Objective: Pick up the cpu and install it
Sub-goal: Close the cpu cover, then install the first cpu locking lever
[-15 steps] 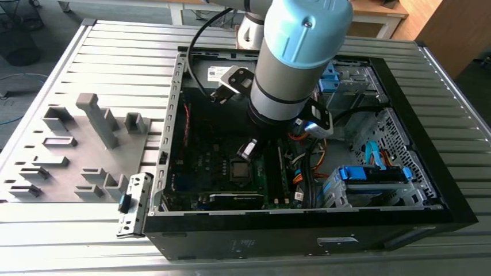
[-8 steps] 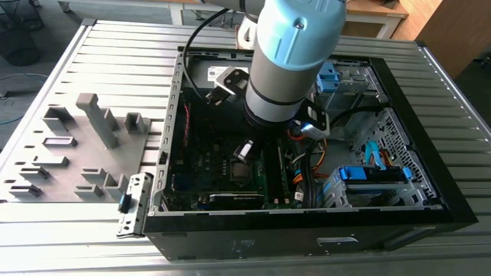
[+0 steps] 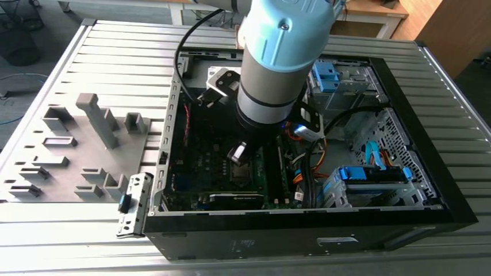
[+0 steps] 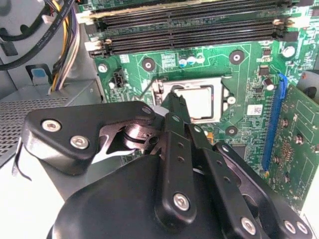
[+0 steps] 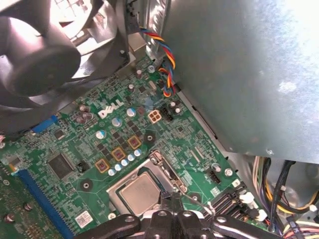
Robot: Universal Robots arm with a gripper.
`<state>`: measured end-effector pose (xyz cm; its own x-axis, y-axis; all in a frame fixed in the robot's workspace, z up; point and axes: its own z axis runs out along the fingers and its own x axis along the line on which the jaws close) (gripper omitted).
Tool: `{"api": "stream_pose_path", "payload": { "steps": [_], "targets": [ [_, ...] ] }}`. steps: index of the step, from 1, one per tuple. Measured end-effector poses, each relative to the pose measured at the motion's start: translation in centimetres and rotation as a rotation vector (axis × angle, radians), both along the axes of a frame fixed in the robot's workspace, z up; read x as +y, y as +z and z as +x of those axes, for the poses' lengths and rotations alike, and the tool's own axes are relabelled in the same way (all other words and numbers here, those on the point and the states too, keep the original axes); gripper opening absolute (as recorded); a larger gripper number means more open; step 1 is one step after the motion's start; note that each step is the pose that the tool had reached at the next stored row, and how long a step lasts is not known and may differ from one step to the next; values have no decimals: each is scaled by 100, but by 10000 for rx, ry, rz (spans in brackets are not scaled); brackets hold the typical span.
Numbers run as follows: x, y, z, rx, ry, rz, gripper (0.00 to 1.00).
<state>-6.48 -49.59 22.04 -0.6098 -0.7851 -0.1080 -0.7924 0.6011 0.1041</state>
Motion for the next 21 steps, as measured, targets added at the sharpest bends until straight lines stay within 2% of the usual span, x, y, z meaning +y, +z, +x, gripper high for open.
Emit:
{"api": "stream_pose_path", "payload": {
  "steps": [7, 14, 21],
  "targets": [
    [-35, 18, -5, -5, -2, -156, 10],
    [-39, 96, -4, -15, -1, -190, 10],
    [-40, 103, -5, -33, -2, -190, 10]
  ]
}}
